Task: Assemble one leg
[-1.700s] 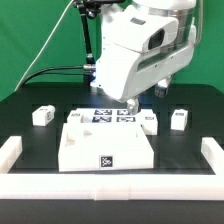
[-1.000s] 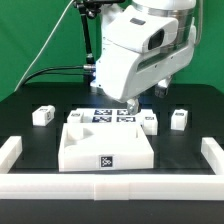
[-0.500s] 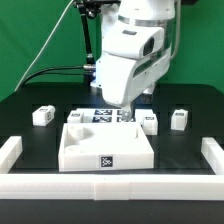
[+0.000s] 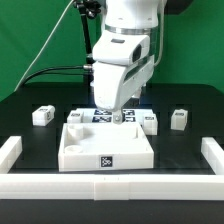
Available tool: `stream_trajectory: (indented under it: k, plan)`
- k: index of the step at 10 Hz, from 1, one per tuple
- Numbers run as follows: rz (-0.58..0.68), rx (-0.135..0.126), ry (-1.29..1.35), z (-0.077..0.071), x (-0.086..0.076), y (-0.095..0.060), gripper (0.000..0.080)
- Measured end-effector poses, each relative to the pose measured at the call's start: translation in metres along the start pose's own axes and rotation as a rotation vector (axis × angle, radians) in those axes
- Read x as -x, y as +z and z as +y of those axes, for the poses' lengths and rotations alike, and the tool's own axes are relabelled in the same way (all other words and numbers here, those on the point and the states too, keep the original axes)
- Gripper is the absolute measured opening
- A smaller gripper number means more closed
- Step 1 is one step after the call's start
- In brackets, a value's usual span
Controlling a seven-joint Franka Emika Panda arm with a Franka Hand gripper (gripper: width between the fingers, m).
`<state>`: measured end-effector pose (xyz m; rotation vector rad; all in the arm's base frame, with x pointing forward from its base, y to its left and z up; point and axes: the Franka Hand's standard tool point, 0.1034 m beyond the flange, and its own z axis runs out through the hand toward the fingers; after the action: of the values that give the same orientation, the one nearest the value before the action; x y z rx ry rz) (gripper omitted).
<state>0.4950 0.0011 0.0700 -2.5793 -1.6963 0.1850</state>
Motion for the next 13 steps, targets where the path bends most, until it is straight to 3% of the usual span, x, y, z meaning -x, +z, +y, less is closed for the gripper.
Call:
stream_trajectory:
  k: [1, 2, 3, 5, 10, 13]
  plan:
    - [0.002, 0.004, -0.019, 0.001, 0.0, 0.0, 0.065]
    - [0.025, 0.044, -0.134, 0.005, 0.005, 0.003, 0.065]
    - [0.048, 0.104, -0.291, -0.001, 0.017, 0.013, 0.065]
    - [0.034, 0.127, -0.466, -0.013, 0.026, 0.025, 0.065]
    - [0.008, 0.127, -0.531, -0.017, 0.026, 0.029, 0.065]
    - [0.011, 0.088, -0.543, -0.039, 0.046, 0.048, 0.065]
